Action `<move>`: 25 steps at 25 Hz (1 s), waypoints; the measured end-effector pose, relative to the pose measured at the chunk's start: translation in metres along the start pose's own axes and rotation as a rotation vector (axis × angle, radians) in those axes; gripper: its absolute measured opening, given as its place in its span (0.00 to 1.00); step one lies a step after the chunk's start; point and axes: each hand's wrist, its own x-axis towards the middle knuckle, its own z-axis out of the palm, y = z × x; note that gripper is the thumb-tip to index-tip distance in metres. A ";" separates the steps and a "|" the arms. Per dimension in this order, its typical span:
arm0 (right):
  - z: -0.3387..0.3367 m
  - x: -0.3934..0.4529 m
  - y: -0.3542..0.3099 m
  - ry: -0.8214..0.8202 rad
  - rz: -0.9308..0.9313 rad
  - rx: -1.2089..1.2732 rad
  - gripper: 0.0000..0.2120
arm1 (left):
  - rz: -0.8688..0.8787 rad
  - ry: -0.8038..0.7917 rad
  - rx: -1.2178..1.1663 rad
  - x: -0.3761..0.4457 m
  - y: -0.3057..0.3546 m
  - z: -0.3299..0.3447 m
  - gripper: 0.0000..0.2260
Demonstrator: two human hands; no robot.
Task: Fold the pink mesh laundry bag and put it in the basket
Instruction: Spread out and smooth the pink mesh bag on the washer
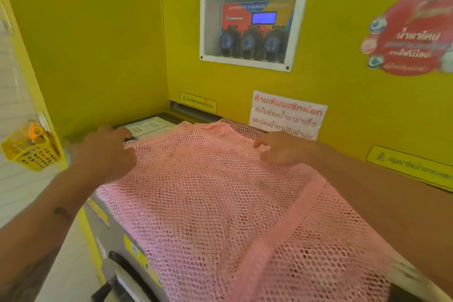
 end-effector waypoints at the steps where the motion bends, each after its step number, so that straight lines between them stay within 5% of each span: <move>1: 0.001 -0.017 0.012 -0.003 0.008 0.008 0.20 | 0.062 -0.004 -0.064 -0.013 0.017 0.002 0.20; 3: 0.013 -0.053 0.036 -0.021 0.031 -0.011 0.22 | 0.150 -0.105 -0.188 -0.048 0.056 0.014 0.21; 6: 0.045 -0.101 0.070 -0.056 0.035 -0.083 0.28 | 0.168 -0.306 -0.021 -0.093 0.105 0.039 0.24; 10: 0.042 -0.133 0.094 0.226 0.013 0.081 0.24 | 0.161 -0.056 -0.028 -0.109 0.125 0.026 0.18; 12: 0.033 -0.143 0.102 0.219 -0.004 0.056 0.24 | 0.192 0.108 -0.131 -0.115 0.134 0.016 0.14; 15: 0.037 -0.166 0.119 0.062 -0.016 0.014 0.24 | 0.257 -0.084 -0.233 -0.140 0.167 0.011 0.16; 17: 0.034 -0.180 0.131 0.156 0.013 0.075 0.24 | 0.250 -0.288 -0.195 -0.157 0.187 0.012 0.15; 23: 0.017 -0.225 0.137 0.009 -0.007 0.066 0.28 | 0.406 0.150 -0.456 -0.212 0.221 -0.013 0.08; 25: 0.018 -0.235 0.129 -0.068 -0.071 -0.016 0.25 | 0.498 -0.007 -0.507 -0.241 0.241 -0.023 0.07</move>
